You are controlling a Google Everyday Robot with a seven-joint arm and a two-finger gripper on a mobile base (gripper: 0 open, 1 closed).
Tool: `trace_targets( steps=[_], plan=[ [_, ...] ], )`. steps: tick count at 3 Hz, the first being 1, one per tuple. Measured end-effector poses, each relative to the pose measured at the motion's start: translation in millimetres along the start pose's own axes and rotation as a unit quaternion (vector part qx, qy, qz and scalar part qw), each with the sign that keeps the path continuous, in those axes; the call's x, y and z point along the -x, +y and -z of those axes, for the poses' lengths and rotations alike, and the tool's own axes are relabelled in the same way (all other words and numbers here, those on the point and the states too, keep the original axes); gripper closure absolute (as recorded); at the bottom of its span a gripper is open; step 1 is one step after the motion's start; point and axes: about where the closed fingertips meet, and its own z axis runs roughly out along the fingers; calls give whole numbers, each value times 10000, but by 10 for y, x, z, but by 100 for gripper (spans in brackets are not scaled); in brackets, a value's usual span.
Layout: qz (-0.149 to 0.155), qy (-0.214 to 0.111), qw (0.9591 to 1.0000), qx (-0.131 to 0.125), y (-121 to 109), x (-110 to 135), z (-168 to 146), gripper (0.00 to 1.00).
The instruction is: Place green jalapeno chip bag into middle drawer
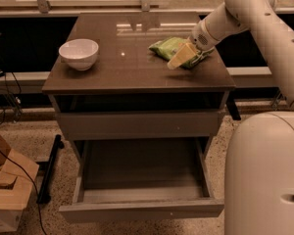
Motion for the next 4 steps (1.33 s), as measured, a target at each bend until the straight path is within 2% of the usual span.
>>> trace_targets(
  steps=[1,2,4],
  plan=[
    [-160,-188,9997,-55,-91,28,2,0],
    [-319,-225,9992,-92,-182,-9,-25,0],
    [-695,-7,9974,-185,-375,-264,-104,0]
  ],
)
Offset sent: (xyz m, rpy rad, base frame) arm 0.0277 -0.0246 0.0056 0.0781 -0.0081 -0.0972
